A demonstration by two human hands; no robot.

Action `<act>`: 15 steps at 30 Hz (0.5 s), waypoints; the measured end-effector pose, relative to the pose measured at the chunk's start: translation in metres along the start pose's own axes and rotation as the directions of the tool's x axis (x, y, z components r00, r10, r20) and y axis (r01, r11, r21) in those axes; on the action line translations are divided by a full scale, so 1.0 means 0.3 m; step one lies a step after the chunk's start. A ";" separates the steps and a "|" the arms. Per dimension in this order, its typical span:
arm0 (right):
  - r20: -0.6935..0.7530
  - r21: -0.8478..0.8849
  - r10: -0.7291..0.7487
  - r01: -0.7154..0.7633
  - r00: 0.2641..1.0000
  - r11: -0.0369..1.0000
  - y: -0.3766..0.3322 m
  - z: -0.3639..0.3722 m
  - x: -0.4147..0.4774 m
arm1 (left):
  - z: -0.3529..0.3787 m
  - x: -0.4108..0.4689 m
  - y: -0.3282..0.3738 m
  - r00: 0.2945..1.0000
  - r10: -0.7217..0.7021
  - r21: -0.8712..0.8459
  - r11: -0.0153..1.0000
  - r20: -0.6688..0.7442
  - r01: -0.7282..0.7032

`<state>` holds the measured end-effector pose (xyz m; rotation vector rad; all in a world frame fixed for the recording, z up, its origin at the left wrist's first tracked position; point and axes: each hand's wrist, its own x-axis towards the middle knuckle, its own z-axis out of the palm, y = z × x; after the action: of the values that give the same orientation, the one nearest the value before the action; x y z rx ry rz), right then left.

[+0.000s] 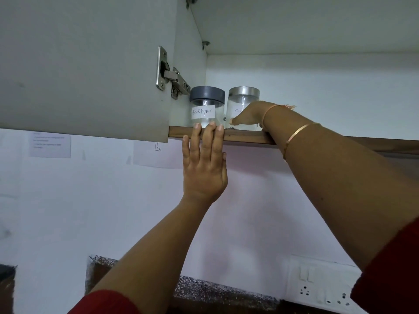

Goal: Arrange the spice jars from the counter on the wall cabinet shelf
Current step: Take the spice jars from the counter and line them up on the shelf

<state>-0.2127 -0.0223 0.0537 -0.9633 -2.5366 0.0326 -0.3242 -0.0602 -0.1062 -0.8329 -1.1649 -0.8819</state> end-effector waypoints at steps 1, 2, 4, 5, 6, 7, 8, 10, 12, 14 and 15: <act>0.007 -0.010 -0.002 0.002 1.000 1.000 -0.001 0.000 -0.007 | -0.002 0.000 0.000 1.000 -0.002 -0.001 1.000 0.007 0.002; 0.015 -0.005 -0.001 0.002 1.000 1.000 -0.003 0.001 -0.014 | -0.007 0.000 0.001 1.000 -0.004 -0.003 1.000 0.016 0.004; 0.067 0.006 -0.002 0.001 0.998 1.000 -0.005 -0.001 -0.037 | -0.021 -0.002 0.004 0.999 -0.003 0.000 1.000 0.040 0.003; 0.106 -0.001 -0.006 0.006 0.994 1.000 -0.006 -0.003 -0.055 | -0.031 -0.002 0.005 0.998 -0.002 0.002 1.000 0.057 0.002; 0.151 -0.011 -0.020 0.022 0.988 1.000 -0.008 -0.006 -0.076 | -0.042 -0.001 0.007 0.997 -0.004 0.004 1.000 0.076 0.003; 0.190 -0.014 -0.032 0.035 0.981 0.999 -0.010 -0.009 -0.102 | -0.056 -0.001 0.010 0.995 -0.007 0.005 1.000 0.098 0.007; 0.221 -0.016 -0.039 0.044 0.975 0.999 -0.013 -0.012 -0.127 | -0.067 0.000 0.013 0.993 -0.014 0.009 1.000 0.119 0.013; 0.262 -0.052 -0.042 0.057 0.964 0.997 -0.015 -0.020 -0.160 | -0.090 0.003 0.021 0.986 -0.036 0.018 0.999 0.161 0.034; 0.304 -0.086 -0.025 0.053 0.952 0.995 -0.030 -0.026 -0.192 | -0.115 0.008 0.033 0.977 -0.063 0.019 0.998 0.206 0.061; 0.302 -0.085 -0.011 0.039 0.953 0.996 -0.037 -0.031 -0.204 | -0.136 0.015 0.042 0.966 -0.080 0.014 0.997 0.244 0.079; 0.278 -0.072 -0.005 0.026 0.961 0.997 -0.037 -0.029 -0.203 | -0.147 0.020 0.044 0.962 -0.084 0.012 0.996 0.260 0.084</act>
<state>-0.1755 -0.0705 0.0404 -1.0306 -2.8193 0.0734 -0.2938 -0.0949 -0.1102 -0.9241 -1.4390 -0.8586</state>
